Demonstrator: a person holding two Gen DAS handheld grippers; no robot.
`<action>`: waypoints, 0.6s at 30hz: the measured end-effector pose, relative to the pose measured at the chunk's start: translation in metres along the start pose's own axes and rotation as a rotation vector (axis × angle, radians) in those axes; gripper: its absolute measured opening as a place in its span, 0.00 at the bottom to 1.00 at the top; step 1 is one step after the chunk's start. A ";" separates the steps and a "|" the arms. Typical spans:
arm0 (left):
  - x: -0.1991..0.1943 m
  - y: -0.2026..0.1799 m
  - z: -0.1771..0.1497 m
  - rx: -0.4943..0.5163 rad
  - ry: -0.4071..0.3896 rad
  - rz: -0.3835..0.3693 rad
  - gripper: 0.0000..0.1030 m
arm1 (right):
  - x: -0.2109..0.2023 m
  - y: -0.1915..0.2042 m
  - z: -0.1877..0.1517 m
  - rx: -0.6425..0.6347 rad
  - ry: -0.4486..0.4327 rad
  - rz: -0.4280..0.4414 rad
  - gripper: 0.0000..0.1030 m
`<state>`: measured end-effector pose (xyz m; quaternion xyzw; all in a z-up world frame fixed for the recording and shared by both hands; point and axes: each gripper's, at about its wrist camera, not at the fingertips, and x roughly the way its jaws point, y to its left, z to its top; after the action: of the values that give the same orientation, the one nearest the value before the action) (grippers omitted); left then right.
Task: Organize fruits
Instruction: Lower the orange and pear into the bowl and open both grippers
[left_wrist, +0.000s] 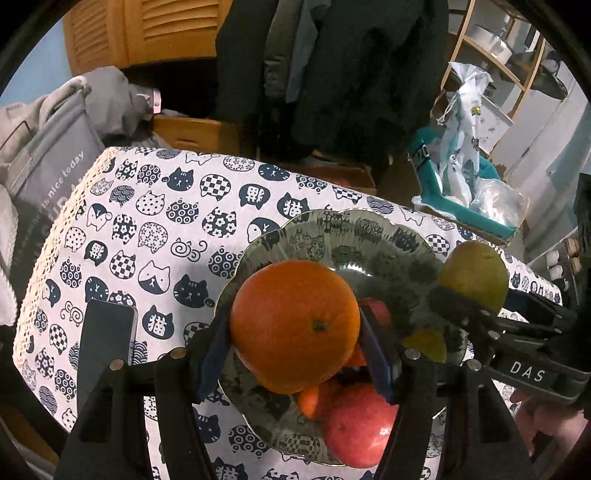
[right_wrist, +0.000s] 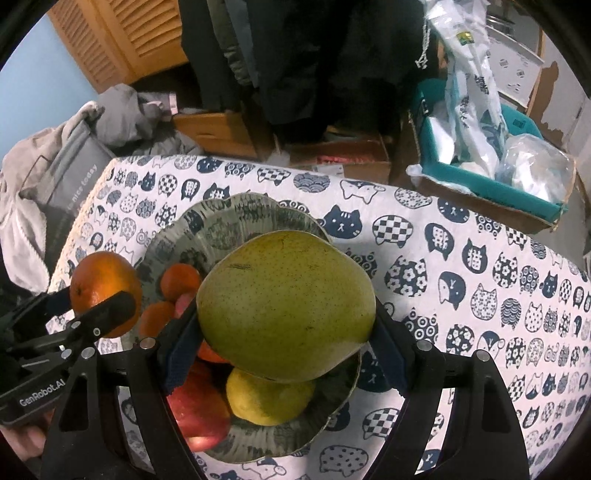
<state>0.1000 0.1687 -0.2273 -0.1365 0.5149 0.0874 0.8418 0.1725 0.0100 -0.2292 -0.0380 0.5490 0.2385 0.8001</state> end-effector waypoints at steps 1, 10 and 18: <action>0.001 0.001 0.000 -0.001 0.001 0.002 0.66 | 0.002 0.000 0.000 0.000 0.006 0.000 0.80; 0.018 0.004 -0.001 -0.012 0.055 -0.002 0.66 | 0.019 0.000 -0.003 0.008 0.066 -0.007 0.81; 0.022 0.000 -0.002 -0.010 0.060 -0.011 0.67 | 0.002 -0.009 0.002 0.049 0.005 0.023 0.82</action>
<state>0.1081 0.1686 -0.2476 -0.1460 0.5389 0.0814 0.8256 0.1786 0.0038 -0.2314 -0.0128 0.5569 0.2342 0.7968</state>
